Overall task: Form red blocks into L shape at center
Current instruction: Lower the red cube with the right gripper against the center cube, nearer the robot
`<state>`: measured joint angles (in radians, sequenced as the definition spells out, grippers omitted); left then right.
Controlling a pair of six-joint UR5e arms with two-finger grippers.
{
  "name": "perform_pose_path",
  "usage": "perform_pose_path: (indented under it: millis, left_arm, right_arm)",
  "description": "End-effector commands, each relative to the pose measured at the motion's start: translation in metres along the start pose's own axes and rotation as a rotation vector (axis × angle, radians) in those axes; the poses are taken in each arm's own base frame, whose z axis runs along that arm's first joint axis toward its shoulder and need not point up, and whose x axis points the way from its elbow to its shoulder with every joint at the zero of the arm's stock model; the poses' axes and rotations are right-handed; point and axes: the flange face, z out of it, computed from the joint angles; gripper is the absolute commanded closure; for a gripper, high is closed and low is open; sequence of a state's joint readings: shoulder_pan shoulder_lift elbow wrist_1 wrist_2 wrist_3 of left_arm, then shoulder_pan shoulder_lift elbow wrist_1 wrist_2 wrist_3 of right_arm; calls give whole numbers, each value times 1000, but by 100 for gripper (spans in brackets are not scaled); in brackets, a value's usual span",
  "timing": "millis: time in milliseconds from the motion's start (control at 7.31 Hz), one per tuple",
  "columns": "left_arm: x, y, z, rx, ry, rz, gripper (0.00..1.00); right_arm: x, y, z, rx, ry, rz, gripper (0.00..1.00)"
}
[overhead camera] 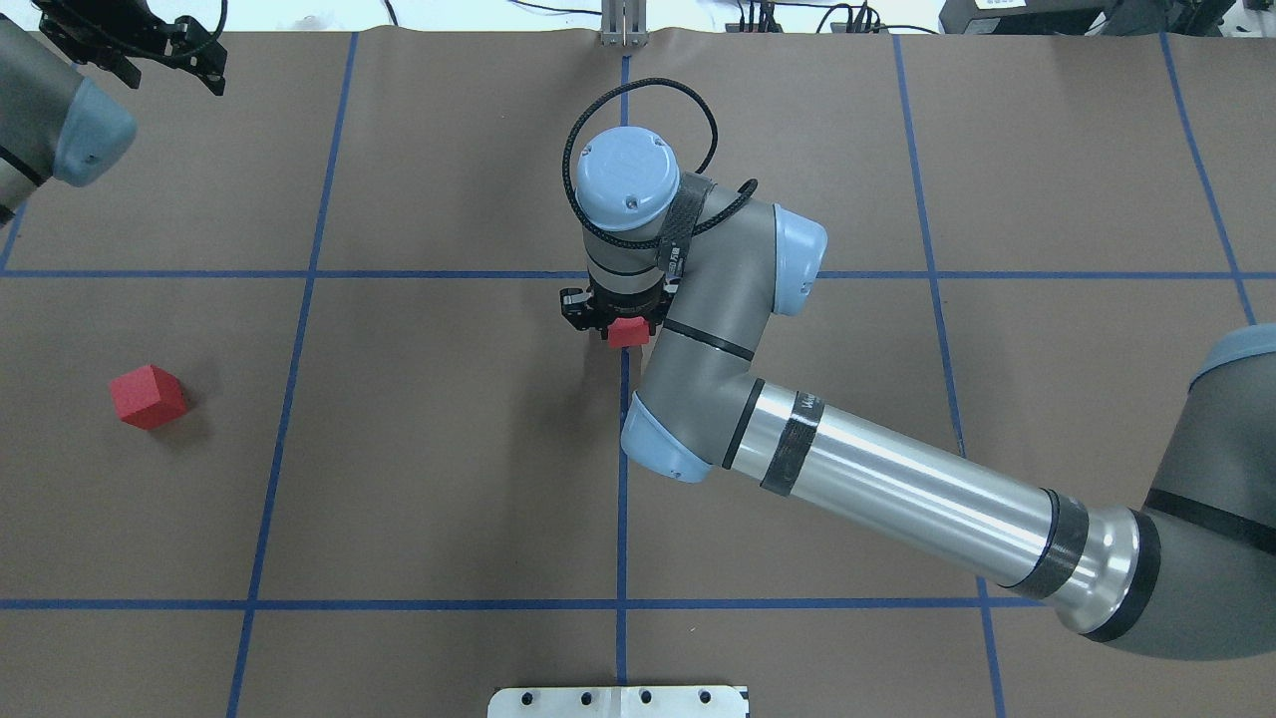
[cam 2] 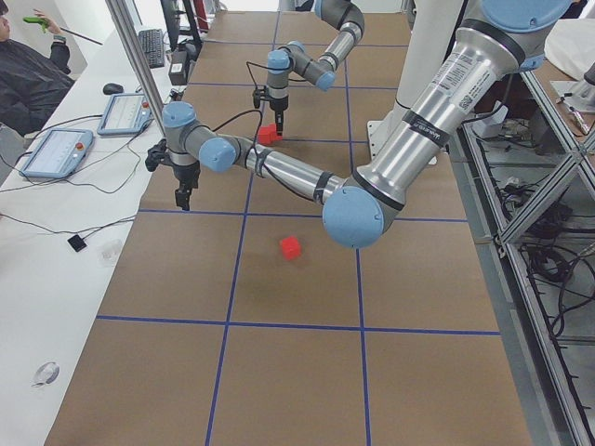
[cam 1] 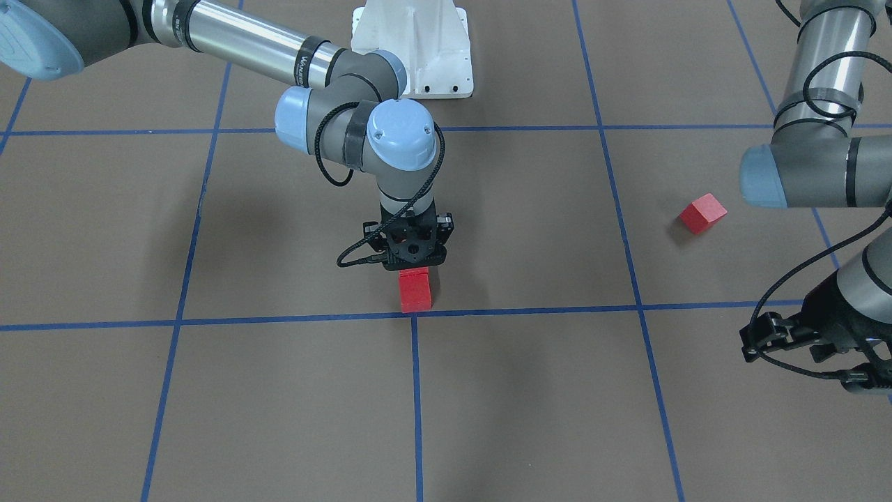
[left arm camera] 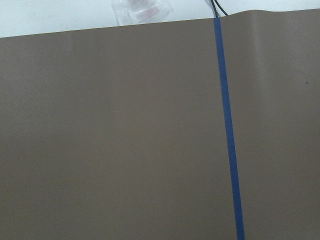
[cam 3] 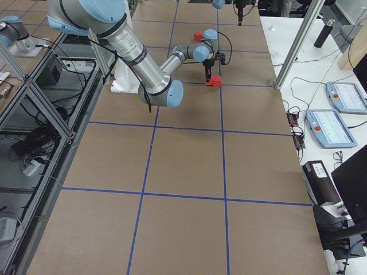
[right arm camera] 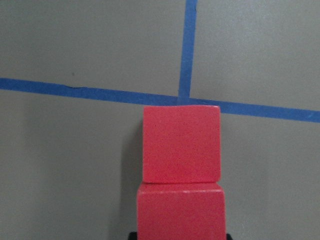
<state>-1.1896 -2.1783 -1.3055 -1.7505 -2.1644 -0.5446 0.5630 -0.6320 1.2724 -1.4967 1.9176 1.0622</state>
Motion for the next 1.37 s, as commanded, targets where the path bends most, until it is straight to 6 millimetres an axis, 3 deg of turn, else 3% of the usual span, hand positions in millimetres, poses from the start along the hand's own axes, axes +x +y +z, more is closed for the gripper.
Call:
perform_pose_path:
  millis: [0, 1231]
  left_arm:
    - [-1, 0, 1, -1, -1, -2, 0]
    - [0, 0, 2, -2, -1, 0, 0]
  right_arm:
    - [0, 0, 1, 1, -1, 5, 53]
    - [1, 0, 2, 0, 0, -2, 51]
